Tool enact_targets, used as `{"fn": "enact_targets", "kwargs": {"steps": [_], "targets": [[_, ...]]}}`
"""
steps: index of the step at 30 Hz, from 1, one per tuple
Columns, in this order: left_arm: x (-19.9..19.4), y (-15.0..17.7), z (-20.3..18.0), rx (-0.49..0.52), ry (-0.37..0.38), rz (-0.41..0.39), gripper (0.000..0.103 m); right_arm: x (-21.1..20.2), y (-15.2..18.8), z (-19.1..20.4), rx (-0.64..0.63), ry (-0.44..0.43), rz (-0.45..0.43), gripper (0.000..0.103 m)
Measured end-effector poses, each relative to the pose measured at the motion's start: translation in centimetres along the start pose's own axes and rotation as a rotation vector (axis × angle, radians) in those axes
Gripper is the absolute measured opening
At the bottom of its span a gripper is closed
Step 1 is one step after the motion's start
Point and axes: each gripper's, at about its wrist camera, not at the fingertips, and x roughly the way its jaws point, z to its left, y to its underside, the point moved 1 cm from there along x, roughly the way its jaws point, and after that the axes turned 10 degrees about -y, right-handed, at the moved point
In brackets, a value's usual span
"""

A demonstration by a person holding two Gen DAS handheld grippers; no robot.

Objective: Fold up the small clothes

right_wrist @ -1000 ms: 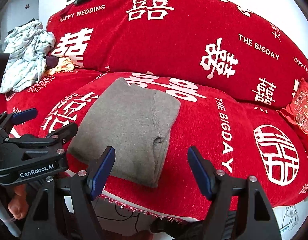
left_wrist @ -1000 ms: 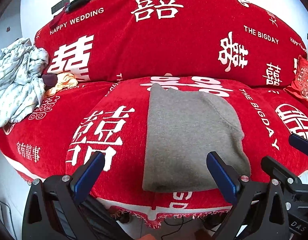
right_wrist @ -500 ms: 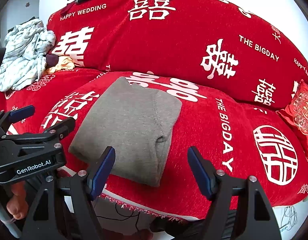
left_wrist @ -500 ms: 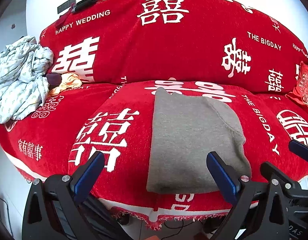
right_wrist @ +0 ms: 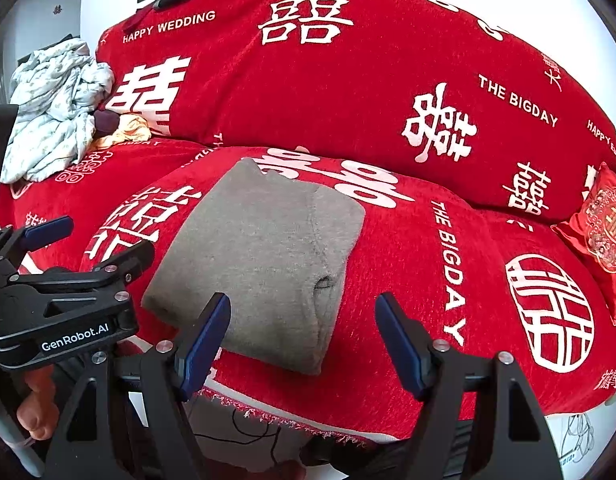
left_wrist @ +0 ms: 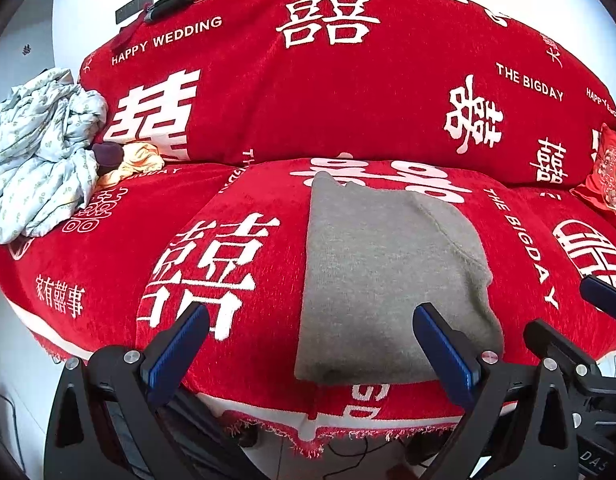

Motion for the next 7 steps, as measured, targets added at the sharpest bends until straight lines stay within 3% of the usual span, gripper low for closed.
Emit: {"fn": "enact_targets", "kwargs": {"steps": [7], "targets": [[0.19,0.15,-0.02,0.003,-0.003,0.005,0.102,0.28,0.11,-0.04,0.002,-0.004,0.005,0.078]]}}
